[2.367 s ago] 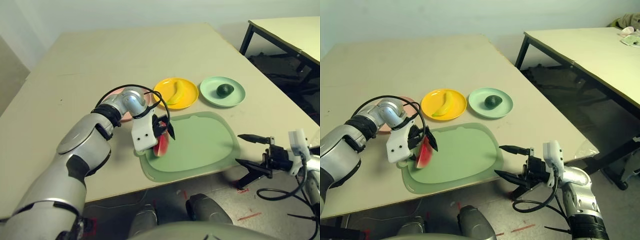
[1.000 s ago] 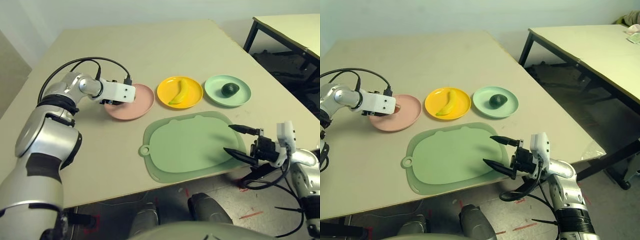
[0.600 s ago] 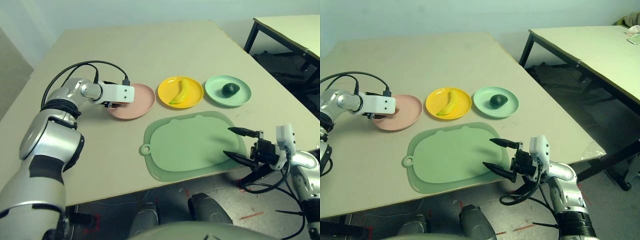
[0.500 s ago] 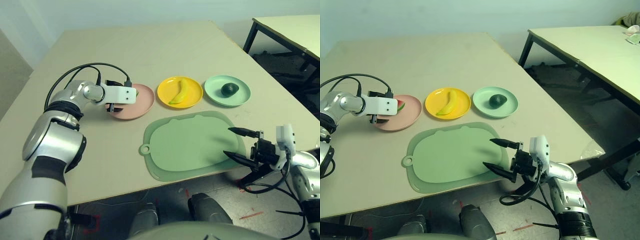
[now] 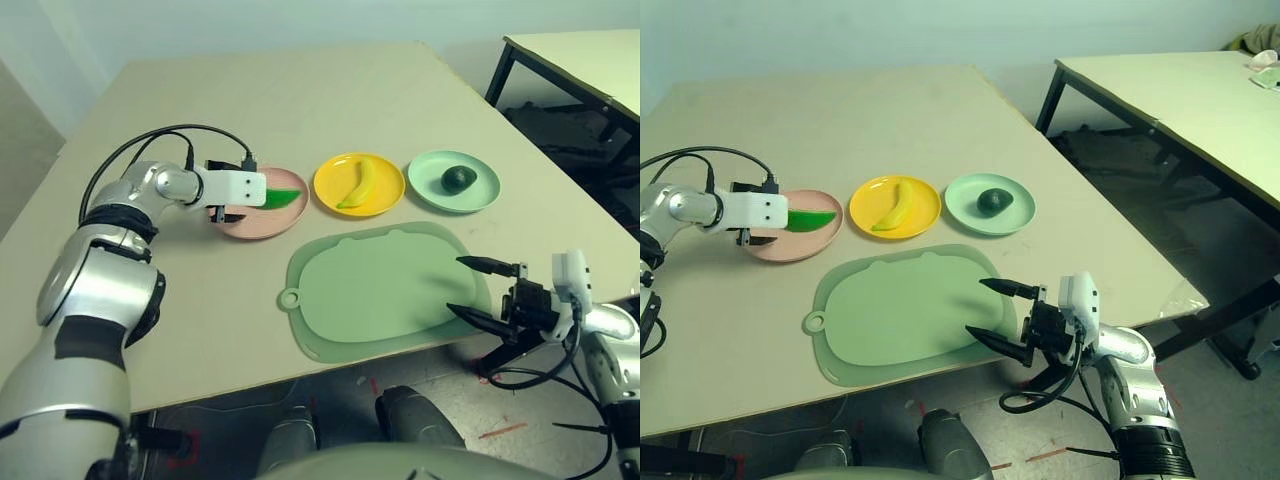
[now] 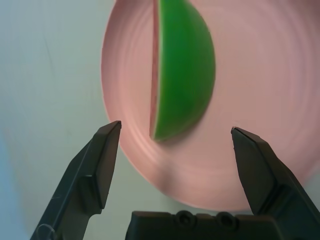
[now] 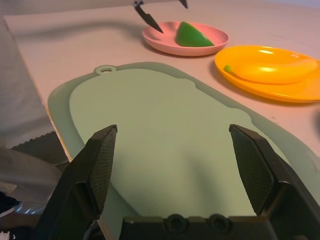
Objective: Place the fruits into color-matched plates.
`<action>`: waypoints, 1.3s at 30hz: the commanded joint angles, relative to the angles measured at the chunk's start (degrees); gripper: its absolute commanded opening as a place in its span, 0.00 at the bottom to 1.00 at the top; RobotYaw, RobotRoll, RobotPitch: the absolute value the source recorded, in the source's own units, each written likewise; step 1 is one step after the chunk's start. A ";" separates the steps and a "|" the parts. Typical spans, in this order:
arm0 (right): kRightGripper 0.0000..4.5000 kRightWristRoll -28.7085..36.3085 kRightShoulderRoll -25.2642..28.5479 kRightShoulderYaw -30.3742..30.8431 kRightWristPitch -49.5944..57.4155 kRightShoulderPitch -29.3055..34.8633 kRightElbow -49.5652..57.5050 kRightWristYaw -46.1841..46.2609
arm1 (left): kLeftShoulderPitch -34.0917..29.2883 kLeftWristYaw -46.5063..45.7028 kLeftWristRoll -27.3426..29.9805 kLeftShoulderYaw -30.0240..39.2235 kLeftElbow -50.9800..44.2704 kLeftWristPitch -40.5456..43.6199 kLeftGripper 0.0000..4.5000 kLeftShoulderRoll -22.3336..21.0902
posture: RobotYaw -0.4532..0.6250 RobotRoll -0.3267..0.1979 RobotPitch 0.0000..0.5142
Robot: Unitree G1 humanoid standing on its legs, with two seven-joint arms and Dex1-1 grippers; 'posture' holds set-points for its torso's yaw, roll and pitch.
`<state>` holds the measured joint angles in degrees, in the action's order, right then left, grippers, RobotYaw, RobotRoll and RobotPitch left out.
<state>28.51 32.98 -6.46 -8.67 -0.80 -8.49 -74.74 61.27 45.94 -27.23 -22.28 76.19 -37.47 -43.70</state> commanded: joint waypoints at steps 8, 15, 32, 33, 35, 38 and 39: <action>1.00 0.78 0.67 -4.30 0.89 -3.84 -3.95 3.26 | -19.67 8.84 25.43 22.82 -11.84 9.79 0.99 -3.37 | 0.27 0.62 0.10; 1.00 -0.50 1.30 -5.51 -1.50 -7.78 -11.32 3.07 | -41.24 -3.64 43.86 39.96 -41.92 29.65 0.99 4.56 | 0.30 0.62 0.12; 1.00 -4.60 4.58 -8.98 -11.08 -17.91 -34.14 5.26 | -59.20 -19.92 46.65 40.99 -70.49 39.34 0.99 19.69 | 0.31 0.62 0.16; 1.00 -4.90 5.01 -9.17 -11.65 -18.92 -35.58 5.41 | -59.74 -20.21 46.82 40.67 -71.63 39.93 0.99 20.16 | 0.31 0.62 0.16; 1.00 -5.47 5.78 -9.62 -12.59 -20.97 -38.58 5.95 | -60.63 -20.32 46.16 39.66 -72.62 39.83 0.99 20.86 | 0.31 0.62 0.16; 1.00 -6.14 6.89 -9.68 -14.06 -22.98 -42.38 5.38 | -61.10 -20.79 45.68 38.68 -73.00 40.16 0.99 21.69 | 0.31 0.62 0.16; 1.00 -6.37 7.24 -9.61 -14.51 -23.46 -43.44 5.05 | -61.11 -20.88 45.84 38.49 -73.21 40.56 0.99 21.90 | 0.31 0.62 0.16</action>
<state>23.02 39.68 -15.34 -22.29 -24.03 -49.85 -69.17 0.83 25.47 19.11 16.79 4.00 2.08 -21.86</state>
